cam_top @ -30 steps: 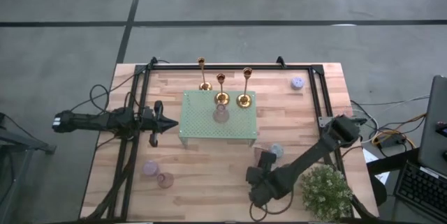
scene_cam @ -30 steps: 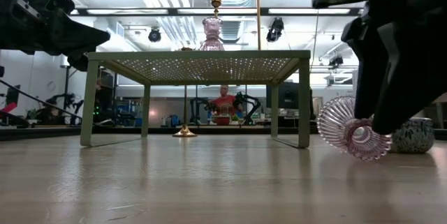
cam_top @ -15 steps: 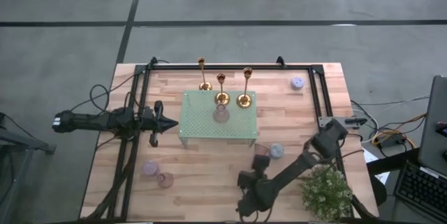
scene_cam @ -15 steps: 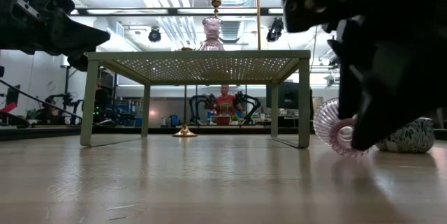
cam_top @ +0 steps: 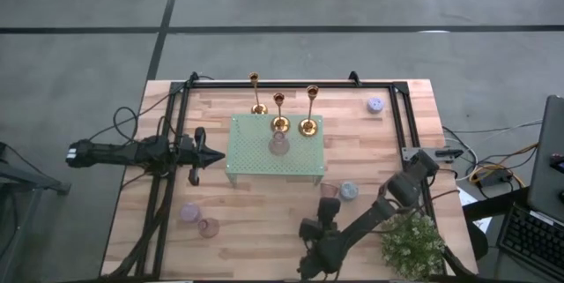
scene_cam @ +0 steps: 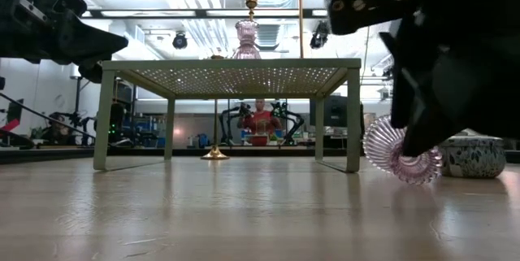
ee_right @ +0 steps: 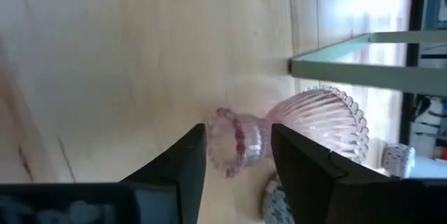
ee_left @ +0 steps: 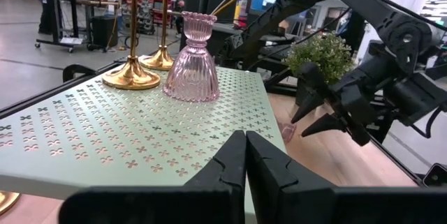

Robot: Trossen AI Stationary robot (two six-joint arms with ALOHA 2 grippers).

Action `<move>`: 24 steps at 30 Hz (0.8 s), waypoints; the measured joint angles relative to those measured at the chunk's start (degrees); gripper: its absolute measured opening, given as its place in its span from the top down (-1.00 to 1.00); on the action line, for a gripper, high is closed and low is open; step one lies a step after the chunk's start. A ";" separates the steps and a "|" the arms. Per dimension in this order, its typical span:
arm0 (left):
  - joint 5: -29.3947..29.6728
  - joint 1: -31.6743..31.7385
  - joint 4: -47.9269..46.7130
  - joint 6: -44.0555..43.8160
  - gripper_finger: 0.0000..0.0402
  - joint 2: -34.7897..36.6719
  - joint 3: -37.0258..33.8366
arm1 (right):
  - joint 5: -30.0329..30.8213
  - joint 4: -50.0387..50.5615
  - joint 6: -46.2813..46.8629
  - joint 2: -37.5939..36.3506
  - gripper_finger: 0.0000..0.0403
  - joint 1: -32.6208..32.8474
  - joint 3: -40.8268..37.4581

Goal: Pick & Place candle stick holders
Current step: Put the right transparent glass candle holder on the shelf aligned with the other transparent glass candle holder

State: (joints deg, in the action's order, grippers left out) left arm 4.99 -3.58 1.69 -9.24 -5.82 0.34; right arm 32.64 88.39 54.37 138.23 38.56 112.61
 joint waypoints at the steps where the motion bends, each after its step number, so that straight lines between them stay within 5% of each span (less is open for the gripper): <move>1: -0.01 -0.01 0.00 -0.01 0.93 0.00 0.00 | -0.01 0.18 -0.01 -0.02 0.27 0.25 0.00; 24: 0.00 -0.02 0.00 -0.02 0.93 -0.02 0.00 | 3.61 1.34 11.54 -0.24 0.41 1.08 -5.08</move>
State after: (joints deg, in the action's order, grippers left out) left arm 4.99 -3.60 1.69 -9.26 -5.85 0.34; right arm 36.25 89.73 65.91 137.99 39.64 107.53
